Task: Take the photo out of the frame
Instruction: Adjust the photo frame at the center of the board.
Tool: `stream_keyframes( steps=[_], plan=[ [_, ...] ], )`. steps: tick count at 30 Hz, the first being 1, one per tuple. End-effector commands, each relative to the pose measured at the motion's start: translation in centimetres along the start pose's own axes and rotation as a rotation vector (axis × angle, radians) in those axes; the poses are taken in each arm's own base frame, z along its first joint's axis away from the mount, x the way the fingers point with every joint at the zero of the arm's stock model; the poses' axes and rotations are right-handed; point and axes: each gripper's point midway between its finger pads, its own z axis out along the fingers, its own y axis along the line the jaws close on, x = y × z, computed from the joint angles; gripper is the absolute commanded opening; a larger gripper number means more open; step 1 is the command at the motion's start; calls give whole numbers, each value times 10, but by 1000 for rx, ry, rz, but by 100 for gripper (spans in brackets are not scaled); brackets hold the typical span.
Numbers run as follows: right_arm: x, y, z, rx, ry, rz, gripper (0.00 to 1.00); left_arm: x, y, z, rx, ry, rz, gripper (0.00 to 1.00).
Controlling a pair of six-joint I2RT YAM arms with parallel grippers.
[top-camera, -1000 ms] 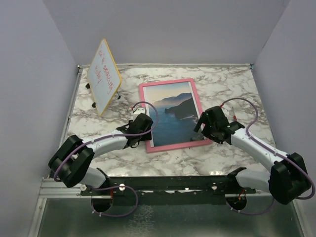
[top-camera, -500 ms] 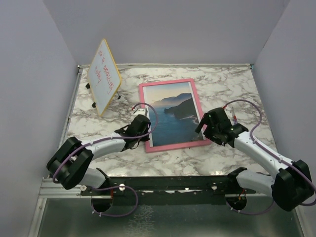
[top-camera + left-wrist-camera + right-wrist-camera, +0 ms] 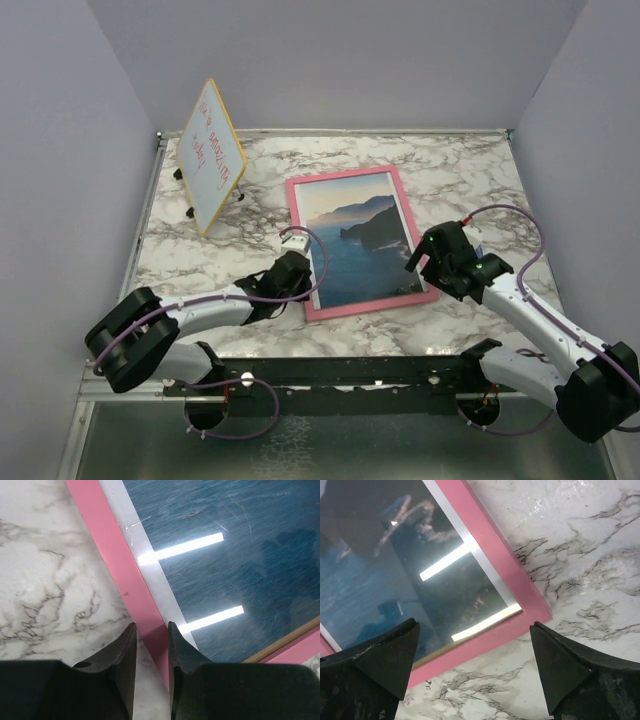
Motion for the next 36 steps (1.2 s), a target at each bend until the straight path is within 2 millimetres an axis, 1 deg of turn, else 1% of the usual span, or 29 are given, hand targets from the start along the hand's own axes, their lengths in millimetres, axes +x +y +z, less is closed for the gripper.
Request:
stream_keyframes(
  steps=[1, 6, 8, 10, 11, 12, 14, 16, 19, 21, 23, 25, 26, 28, 29, 31, 33, 35, 36],
  plan=[
    [-13, -3, -9, 22, -53, 28, 96, 63, -16, -21, 111, 176, 100, 8],
    [-16, -5, -13, 42, -51, 18, 96, 78, -31, -31, 161, 214, 128, 6],
    [-17, -4, -15, 42, -51, 18, 97, 81, -40, -35, 187, 217, 124, 6],
    [-16, -3, -16, 34, -44, 18, 97, 80, -43, -37, 173, 213, 97, 8],
    [-15, -2, -16, 29, -40, 19, 97, 80, -43, -39, 166, 209, 82, 12],
    [-15, -1, -17, 22, -38, 19, 98, 79, -43, -39, 159, 204, 65, 19],
    [-13, 0, -18, 6, -31, 20, 100, 76, -41, -41, 145, 188, 29, 26],
    [-14, 1, -19, -7, -43, 41, 100, 73, -41, -43, 144, 176, 14, 37],
    [-16, 11, -24, -77, -54, 27, 100, 66, -40, -47, 137, 153, 15, 42],
    [-20, 14, -28, -109, -81, 29, 100, 59, -38, -49, 128, 130, 8, 50],
    [-27, 14, -31, -124, -118, 34, 100, 54, -39, -51, 130, 113, 5, 54],
    [-30, 16, -35, -156, -142, 18, 100, 51, -36, -52, 115, 97, 2, 61],
    [-28, 17, -38, -178, -140, 0, 100, 50, -33, -51, 103, 88, -1, 62],
    [-26, 16, -41, -193, -136, 20, 100, 48, -31, -50, 89, 75, -5, 64],
    [-25, 17, -43, -209, -141, 24, 100, 46, -31, -50, 83, 69, -11, 66],
    [-23, 26, -45, -280, -142, -4, 100, 44, -31, -48, 63, 66, -21, 73],
    [-16, 38, -48, -360, -116, -38, 100, 32, -31, -50, 43, 40, -27, 84],
    [-8, 51, -49, -421, -65, -72, 100, 22, -24, -53, 1, 3, -41, 96],
    [-4, 54, -47, -425, -37, -74, 100, 17, -20, -54, -11, -16, -54, 99]
  ],
)
